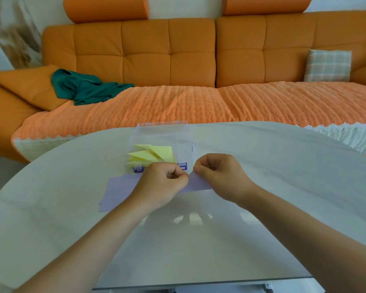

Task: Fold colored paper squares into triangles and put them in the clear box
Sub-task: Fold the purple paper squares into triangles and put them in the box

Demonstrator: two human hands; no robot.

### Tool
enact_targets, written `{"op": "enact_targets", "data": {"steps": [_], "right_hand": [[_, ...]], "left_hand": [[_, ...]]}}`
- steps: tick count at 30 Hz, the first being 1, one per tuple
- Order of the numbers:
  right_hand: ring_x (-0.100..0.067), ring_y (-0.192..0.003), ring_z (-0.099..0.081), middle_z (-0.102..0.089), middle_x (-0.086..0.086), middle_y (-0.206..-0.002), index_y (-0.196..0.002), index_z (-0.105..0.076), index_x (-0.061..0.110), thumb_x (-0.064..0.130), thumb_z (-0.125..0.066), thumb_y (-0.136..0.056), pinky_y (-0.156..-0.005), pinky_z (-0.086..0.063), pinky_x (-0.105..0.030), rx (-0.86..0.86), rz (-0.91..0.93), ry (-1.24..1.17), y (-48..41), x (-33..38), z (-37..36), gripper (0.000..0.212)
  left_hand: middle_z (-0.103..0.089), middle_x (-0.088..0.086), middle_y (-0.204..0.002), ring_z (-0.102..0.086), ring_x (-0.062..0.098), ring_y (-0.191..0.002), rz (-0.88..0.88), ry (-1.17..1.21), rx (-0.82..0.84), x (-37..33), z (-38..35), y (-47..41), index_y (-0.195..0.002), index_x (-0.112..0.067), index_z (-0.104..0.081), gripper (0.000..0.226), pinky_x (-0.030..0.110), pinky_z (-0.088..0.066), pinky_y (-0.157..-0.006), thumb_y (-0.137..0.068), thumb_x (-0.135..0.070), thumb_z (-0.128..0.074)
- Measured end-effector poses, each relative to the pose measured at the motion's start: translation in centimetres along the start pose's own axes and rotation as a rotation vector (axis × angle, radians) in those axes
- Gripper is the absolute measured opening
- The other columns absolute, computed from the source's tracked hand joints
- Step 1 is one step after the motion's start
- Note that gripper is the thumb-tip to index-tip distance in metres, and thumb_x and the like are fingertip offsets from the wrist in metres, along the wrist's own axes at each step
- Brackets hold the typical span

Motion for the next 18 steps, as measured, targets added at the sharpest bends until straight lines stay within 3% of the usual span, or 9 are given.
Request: {"op": "enact_targets", "data": {"steps": [2, 5, 8, 11, 14, 16, 18], "right_hand": [[0.0, -0.06, -0.054, -0.067, 0.013, -0.067, -0.073, -0.071, 0.024, 0.017, -0.063, -0.092, -0.054, -0.042, -0.01, -0.078, -0.035, -0.058, -0.4, -0.1, 0.4, 0.022], [0.001, -0.058, -0.053, -0.064, 0.015, -0.064, -0.073, -0.072, 0.021, 0.019, -0.062, -0.093, -0.052, -0.041, -0.01, -0.179, -0.071, -0.1, -0.8, -0.3, 1.0, 0.023], [0.002, -0.055, -0.052, -0.063, 0.017, -0.063, -0.073, -0.073, 0.022, 0.021, -0.063, -0.093, -0.048, -0.038, -0.01, -0.21, -0.079, -0.114, -1.0, -0.2, 1.4, 0.023], [0.002, -0.057, -0.053, -0.065, 0.015, -0.065, -0.073, -0.074, 0.024, 0.024, -0.064, -0.093, -0.049, -0.039, -0.011, -0.128, -0.077, -0.125, -0.6, 0.1, 1.0, 0.022], [-0.001, -0.06, -0.055, -0.068, 0.013, -0.069, -0.075, -0.074, 0.028, 0.026, -0.065, -0.093, -0.053, -0.042, -0.012, -0.071, -0.045, -0.121, -0.2, 0.6, -0.2, 0.021], [0.0, -0.061, -0.057, -0.07, 0.011, -0.071, -0.076, -0.075, 0.029, 0.026, -0.066, -0.093, -0.055, -0.044, -0.012, -0.063, -0.021, -0.143, -0.1, 0.9, -0.8, 0.02], [-0.002, -0.064, -0.06, -0.073, 0.008, -0.075, -0.079, -0.076, 0.029, 0.027, -0.069, -0.092, -0.057, -0.046, -0.014, -0.047, -0.023, -0.16, 0.0, 1.2, -1.2, 0.015]], "left_hand": [[-0.073, -0.008, -0.064, -0.071, 0.018, -0.068, 0.048, 0.033, 0.044, 0.2, 0.5, -0.1, -0.064, -0.026, -0.071, 0.013, 0.034, -0.06, -0.073, -0.07, -0.027, -0.06], [-0.076, -0.006, -0.071, -0.074, 0.018, -0.077, 0.055, -0.052, 0.116, 0.9, 1.6, -0.2, -0.069, -0.027, -0.072, 0.013, 0.048, -0.06, -0.082, -0.07, -0.03, -0.06], [-0.075, -0.009, -0.069, -0.072, 0.01, -0.07, 0.033, -0.111, 0.079, 1.5, 2.5, -0.2, -0.072, -0.03, -0.071, 0.011, 0.045, -0.06, -0.078, -0.074, -0.028, -0.061], [-0.074, -0.015, -0.078, -0.068, 0.001, -0.075, -0.041, -0.03, -0.089, 1.2, 2.5, -0.2, -0.077, -0.035, -0.073, 0.01, 0.023, -0.054, -0.075, -0.082, -0.034, -0.064], [-0.072, -0.022, -0.089, -0.065, -0.005, -0.085, -0.072, 0.052, -0.049, 0.5, 1.8, 0.0, -0.093, -0.04, -0.073, 0.021, 0.008, -0.046, -0.074, -0.076, -0.051, -0.067], [-0.072, -0.016, -0.082, -0.062, -0.004, -0.075, -0.088, 0.036, -0.005, 0.4, 1.5, 0.0, -0.088, -0.036, -0.074, 0.005, 0.011, -0.045, -0.07, -0.084, -0.037, -0.071], [-0.066, -0.008, -0.068, -0.055, 0.004, -0.065, -0.105, 0.043, -0.023, 0.4, 1.8, -0.2, -0.079, -0.026, -0.074, 0.012, 0.024, -0.044, -0.066, -0.09, -0.023, -0.07]]}}
Point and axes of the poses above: each hand's wrist, its own y-axis away from the middle knuckle, its own z-axis out of the back of the hand, x = y × z, the point moved 1 cm from there along -y, towards the middle knuckle
